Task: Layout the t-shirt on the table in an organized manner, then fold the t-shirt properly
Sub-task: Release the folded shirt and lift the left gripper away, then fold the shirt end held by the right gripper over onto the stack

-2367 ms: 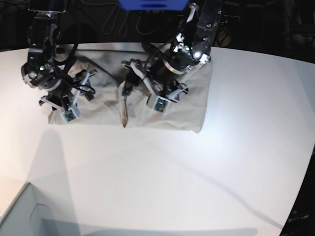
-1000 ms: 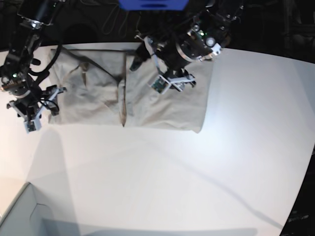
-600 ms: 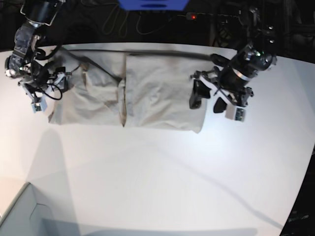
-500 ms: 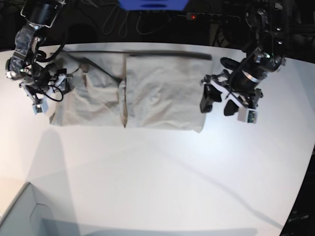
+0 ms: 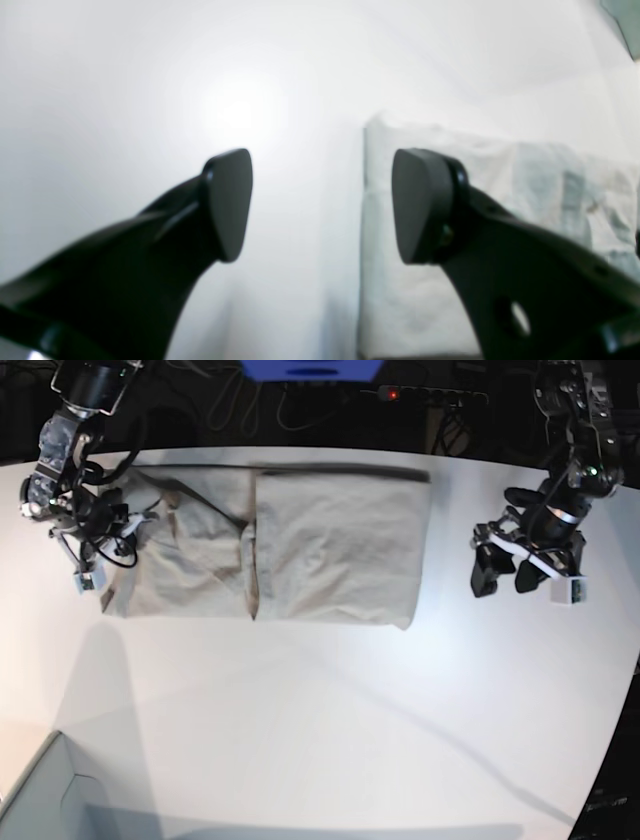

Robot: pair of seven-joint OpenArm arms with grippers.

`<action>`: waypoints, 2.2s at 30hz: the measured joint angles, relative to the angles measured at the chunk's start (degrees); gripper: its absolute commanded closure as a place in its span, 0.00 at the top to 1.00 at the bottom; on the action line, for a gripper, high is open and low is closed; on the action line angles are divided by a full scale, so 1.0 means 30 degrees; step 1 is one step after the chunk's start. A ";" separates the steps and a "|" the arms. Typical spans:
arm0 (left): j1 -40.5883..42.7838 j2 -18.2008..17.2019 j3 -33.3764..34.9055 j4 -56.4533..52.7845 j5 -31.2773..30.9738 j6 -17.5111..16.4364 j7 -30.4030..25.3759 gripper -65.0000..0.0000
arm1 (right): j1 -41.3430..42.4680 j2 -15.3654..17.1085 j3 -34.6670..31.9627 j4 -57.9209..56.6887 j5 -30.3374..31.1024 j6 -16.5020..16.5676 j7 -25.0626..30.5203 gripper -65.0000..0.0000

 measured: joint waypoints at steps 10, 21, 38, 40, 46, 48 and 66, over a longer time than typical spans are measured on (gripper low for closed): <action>-0.0641 0.0474 0.0036 -0.4809 0.0124 0.0168 0.0015 0.65 | -0.0102 -0.0211 0.0007 0.2572 -0.0248 0.0036 -0.0714 0.00; -0.2863 0.1457 0.0102 -0.8153 -0.0073 -0.0087 -0.0444 0.65 | -0.1996 -0.1756 -0.2412 0.8378 -0.0197 0.0051 -0.0772 0.00; -0.2273 0.1472 0.0138 -0.7278 -0.0087 -0.0029 -0.0131 0.65 | -0.2237 -0.3016 -1.3580 1.0732 -0.0299 0.0022 -0.0772 0.00; -0.2295 0.1464 0.0138 -0.7278 0.0066 -0.0022 -0.0087 0.65 | -0.1770 -0.3002 -1.5030 1.0127 -0.0233 0.0007 -0.0678 0.00; -0.2361 0.1508 0.0495 -0.7271 0.0022 -0.0022 -0.0087 0.65 | -0.0597 -0.3577 -1.6917 0.7854 -0.0291 0.0036 -0.0663 0.00; -0.2353 0.1479 0.0736 -0.7220 -0.0022 -0.0015 -0.0080 0.65 | 0.0066 -0.3883 -1.7012 0.6790 -0.0226 0.0051 -0.0663 0.00; -0.2346 0.1071 0.0772 -0.7220 0.0058 0.0044 0.0015 0.65 | 0.1472 -0.4284 -1.7318 0.6812 -0.0306 0.0051 0.1035 0.00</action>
